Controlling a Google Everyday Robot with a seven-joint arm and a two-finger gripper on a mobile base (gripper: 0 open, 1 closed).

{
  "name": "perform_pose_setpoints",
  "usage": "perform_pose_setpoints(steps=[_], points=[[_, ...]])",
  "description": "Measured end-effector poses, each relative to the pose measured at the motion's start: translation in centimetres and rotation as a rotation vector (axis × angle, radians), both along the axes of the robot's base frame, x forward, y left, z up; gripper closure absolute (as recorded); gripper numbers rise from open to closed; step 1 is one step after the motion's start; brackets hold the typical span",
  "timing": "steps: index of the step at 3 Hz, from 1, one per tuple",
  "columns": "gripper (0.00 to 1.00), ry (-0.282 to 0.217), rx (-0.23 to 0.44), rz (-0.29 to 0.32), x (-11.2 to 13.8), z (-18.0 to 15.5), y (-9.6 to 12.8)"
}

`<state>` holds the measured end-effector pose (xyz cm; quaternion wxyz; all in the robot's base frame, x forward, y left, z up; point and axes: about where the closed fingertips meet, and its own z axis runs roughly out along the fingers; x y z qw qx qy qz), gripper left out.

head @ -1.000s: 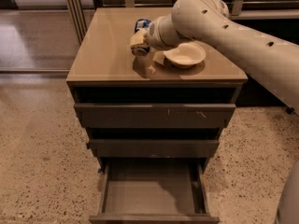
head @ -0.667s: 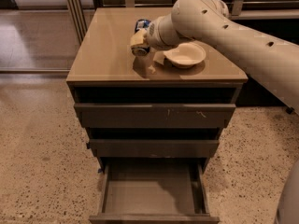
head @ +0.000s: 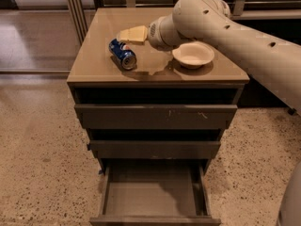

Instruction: Pick pepsi can from bottom drawer and place on counter

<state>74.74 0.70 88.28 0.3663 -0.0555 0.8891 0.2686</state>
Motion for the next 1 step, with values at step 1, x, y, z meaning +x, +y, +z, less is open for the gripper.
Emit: perform_pose_setpoints(steps=[1], points=[[0.00,0.000,0.000,0.000,0.00,0.00,0.00]])
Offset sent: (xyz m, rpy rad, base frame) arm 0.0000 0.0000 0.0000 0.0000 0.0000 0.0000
